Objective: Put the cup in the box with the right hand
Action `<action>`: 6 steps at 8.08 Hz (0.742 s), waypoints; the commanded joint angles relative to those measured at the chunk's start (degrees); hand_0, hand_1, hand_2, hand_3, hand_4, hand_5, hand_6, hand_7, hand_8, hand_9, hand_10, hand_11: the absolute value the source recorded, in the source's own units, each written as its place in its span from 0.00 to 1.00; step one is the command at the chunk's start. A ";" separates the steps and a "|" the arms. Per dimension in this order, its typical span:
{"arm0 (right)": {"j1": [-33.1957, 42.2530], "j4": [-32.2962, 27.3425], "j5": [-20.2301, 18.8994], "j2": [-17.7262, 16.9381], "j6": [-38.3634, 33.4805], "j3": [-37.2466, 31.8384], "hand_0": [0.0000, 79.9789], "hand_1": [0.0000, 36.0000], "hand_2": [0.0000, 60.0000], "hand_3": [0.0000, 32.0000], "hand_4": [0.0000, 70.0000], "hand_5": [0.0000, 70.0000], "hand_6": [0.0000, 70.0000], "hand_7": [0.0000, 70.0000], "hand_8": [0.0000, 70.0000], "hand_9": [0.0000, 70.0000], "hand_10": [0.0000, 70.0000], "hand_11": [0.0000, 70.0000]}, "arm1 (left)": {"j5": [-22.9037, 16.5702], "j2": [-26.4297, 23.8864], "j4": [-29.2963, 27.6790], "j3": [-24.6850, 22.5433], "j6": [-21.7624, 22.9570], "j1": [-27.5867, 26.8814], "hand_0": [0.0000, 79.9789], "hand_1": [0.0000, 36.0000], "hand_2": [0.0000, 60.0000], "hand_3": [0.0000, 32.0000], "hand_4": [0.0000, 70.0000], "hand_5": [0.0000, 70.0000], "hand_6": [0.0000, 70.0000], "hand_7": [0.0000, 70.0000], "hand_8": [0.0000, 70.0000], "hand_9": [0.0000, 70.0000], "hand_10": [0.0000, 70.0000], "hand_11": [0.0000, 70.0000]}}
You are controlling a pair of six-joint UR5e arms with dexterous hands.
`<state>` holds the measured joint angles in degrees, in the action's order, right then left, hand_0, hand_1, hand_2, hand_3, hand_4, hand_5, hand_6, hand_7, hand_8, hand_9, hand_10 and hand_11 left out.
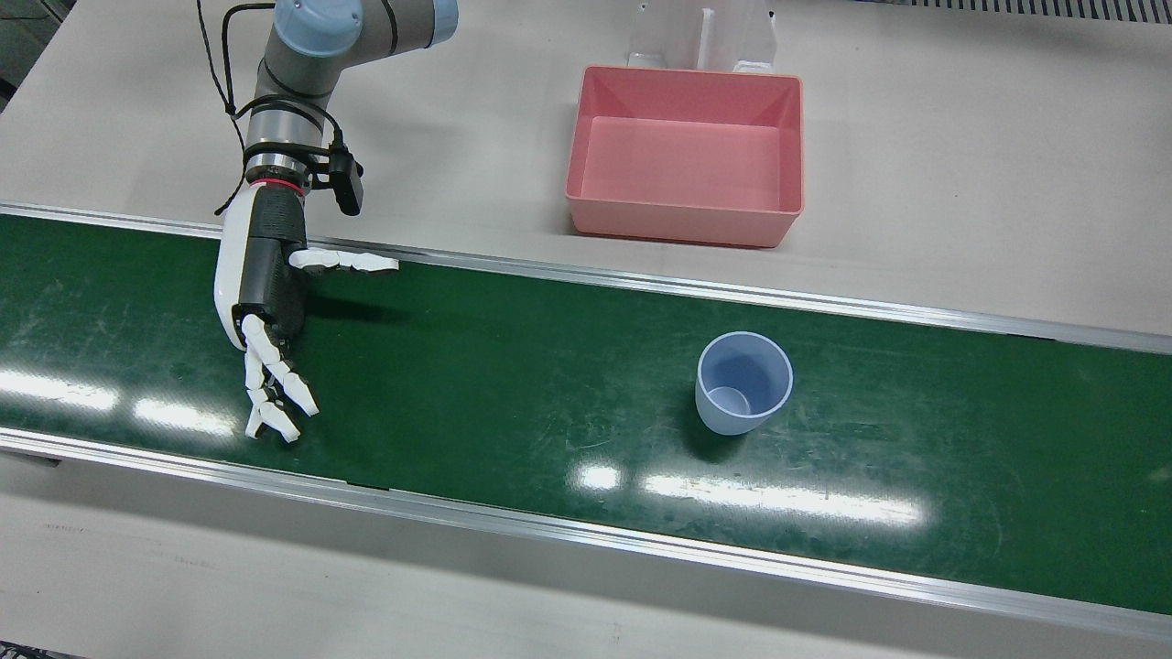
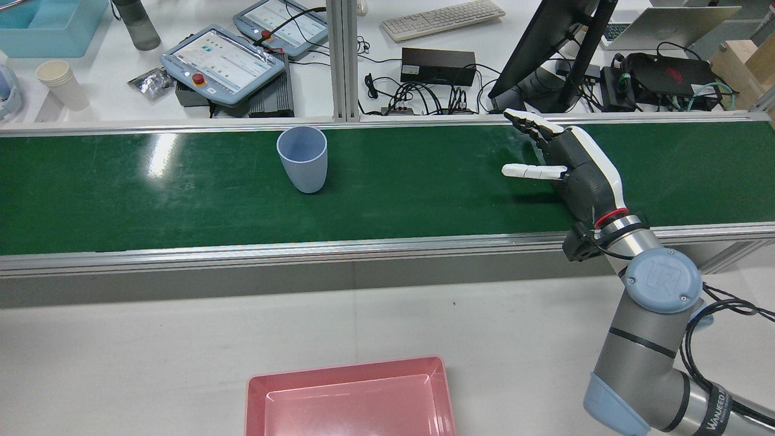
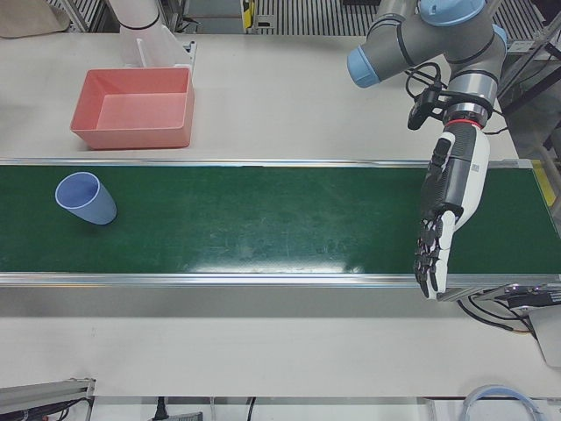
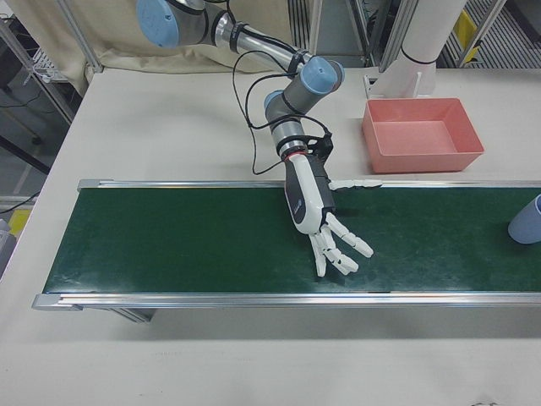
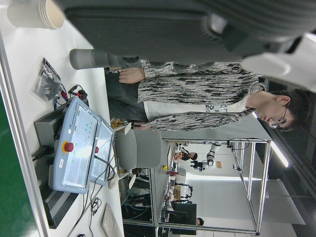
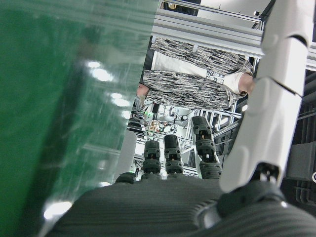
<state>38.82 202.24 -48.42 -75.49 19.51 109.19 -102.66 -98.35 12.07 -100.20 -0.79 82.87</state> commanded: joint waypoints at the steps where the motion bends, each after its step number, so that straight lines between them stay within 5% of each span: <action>1: -0.15 0.00 -0.01 -0.09 0.09 -0.03 0.64 0.52 0.11 0.00 0.04 0.09 0.09 0.37 0.15 0.21 0.00 0.01 | 0.00 0.00 -0.03 0.00 0.00 0.01 0.00 0.00 0.00 0.00 0.00 0.00 0.00 0.00 0.00 0.00 0.00 0.00; 6: -0.24 0.00 -0.10 0.08 0.18 -0.91 0.63 0.52 0.12 0.00 0.05 0.09 0.09 0.38 0.16 0.21 0.00 0.02 | 0.00 0.00 -0.03 0.00 0.00 0.01 0.00 0.00 0.00 0.00 0.00 0.00 0.00 0.00 0.00 0.00 0.00 0.00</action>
<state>38.59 202.24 -48.51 -75.43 19.63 108.37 -102.66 -98.35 12.12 -100.20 -0.79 82.86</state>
